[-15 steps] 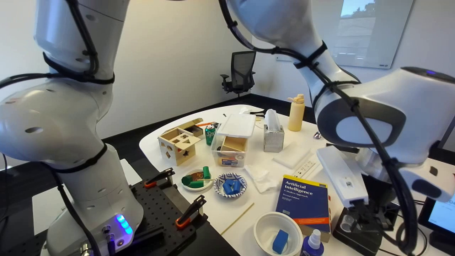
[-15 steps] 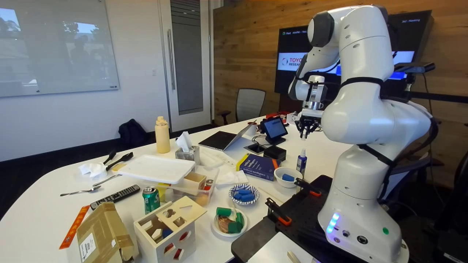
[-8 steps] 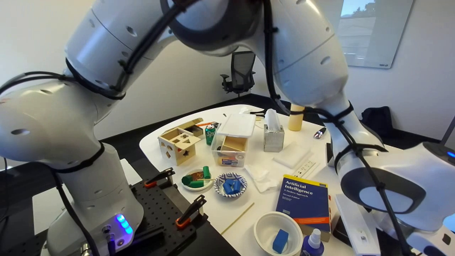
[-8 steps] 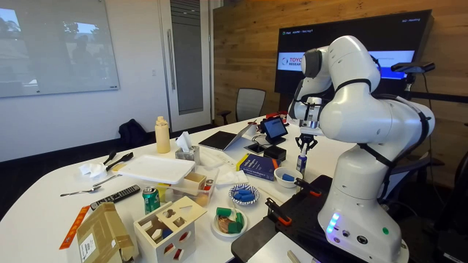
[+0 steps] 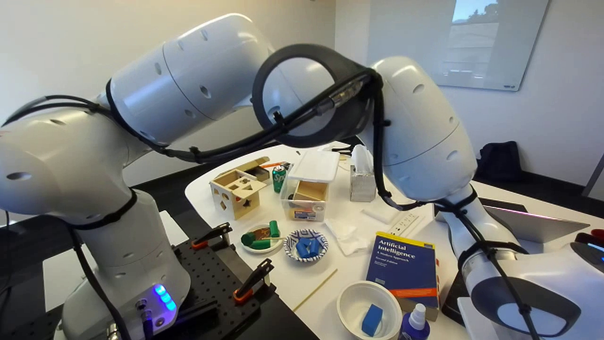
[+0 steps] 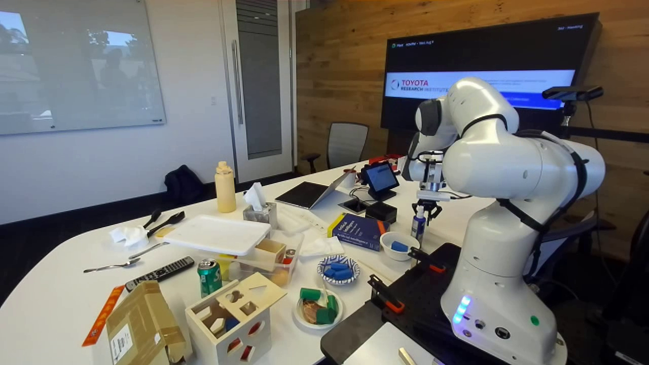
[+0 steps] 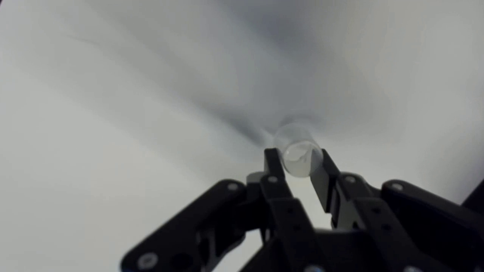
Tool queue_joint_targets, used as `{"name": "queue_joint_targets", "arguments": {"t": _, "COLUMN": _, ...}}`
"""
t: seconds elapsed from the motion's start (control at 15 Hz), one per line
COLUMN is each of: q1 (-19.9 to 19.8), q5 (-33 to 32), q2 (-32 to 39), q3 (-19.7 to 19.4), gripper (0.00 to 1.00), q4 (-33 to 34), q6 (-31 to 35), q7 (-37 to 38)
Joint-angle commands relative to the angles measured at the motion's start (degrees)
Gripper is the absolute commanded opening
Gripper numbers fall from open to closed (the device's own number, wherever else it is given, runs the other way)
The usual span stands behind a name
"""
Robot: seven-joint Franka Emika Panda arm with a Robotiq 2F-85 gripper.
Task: Remove the lid from the blue bottle.
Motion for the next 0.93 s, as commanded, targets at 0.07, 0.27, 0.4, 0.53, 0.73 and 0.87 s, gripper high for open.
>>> {"name": "queue_joint_targets", "arguments": {"t": 0.07, "q1": -2.20, "q5": -1.25, "q2": 2.12, "q3": 1.82, "gripper": 0.64, "q4": 6.70, "q6": -4.84, "q7": 1.50}}
{"name": "queue_joint_targets", "arguments": {"t": 0.27, "q1": -1.43, "q5": 0.07, "q2": -3.24, "q3": 1.65, "gripper": 0.85, "q4": 4.34, "q6": -8.43, "q7": -0.56}}
{"name": "queue_joint_targets", "arguments": {"t": 0.4, "q1": 0.06, "q5": -0.87, "q2": -9.89, "q3": 1.73, "gripper": 0.99, "q4": -0.46, "q6": -12.01, "q7": -2.53}}
{"name": "queue_joint_targets", "arguments": {"t": 0.53, "q1": 1.85, "q5": -2.17, "q2": -14.78, "q3": 1.18, "gripper": 1.00, "q4": -3.91, "q6": -14.33, "q7": -4.41}}
{"name": "queue_joint_targets", "arguments": {"t": 0.73, "q1": 5.38, "q5": -5.58, "q2": -23.07, "q3": 0.53, "gripper": 1.00, "q4": -11.18, "q6": -15.06, "q7": -6.70}}
{"name": "queue_joint_targets", "arguments": {"t": 0.87, "q1": 8.09, "q5": -8.50, "q2": -28.47, "q3": 0.02, "gripper": 1.00, "q4": -16.36, "q6": -14.89, "q7": -5.72}}
